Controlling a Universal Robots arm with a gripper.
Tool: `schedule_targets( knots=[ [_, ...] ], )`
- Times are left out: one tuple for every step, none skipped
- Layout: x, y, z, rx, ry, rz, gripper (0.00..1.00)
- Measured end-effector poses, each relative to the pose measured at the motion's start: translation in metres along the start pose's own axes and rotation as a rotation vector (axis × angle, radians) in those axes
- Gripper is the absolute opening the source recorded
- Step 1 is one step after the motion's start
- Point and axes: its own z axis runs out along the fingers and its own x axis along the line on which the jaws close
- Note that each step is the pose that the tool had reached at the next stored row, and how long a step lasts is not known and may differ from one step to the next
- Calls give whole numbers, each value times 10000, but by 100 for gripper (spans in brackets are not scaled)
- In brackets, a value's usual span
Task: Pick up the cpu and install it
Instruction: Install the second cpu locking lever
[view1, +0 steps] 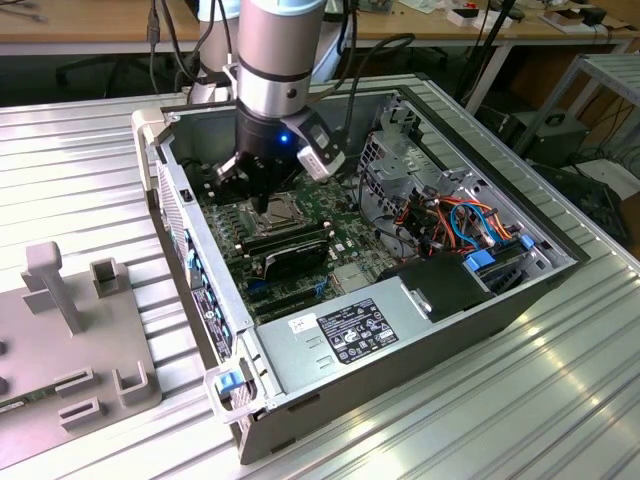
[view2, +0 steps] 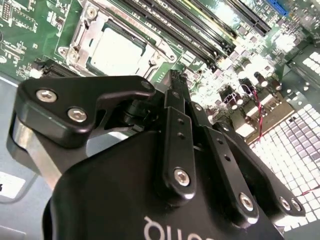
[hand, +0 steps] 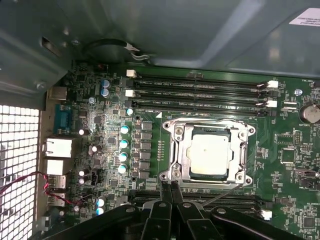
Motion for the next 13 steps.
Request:
schedule_targets(
  knots=[
    [-12,-1,1,-2,0,0,11],
    [-28,-1,2,-1,3,0,11],
    [-67,-4,3,-2,8,1,11],
    [-103,-6,4,-1,12,0,11],
    [-131,-8,5,-2,15,1,11],
    [-159,-9,6,-2,17,1,11],
    [-211,-12,8,-2,23,1,11],
    [-264,-14,10,-3,29,2,11],
    [-305,-17,11,-3,38,2,11],
    [-332,-18,12,-4,46,3,11],
    [-354,-20,13,-5,55,2,11],
    [-373,-21,14,-5,66,2,11],
    [-400,-29,14,-6,83,3,11]
  ],
)
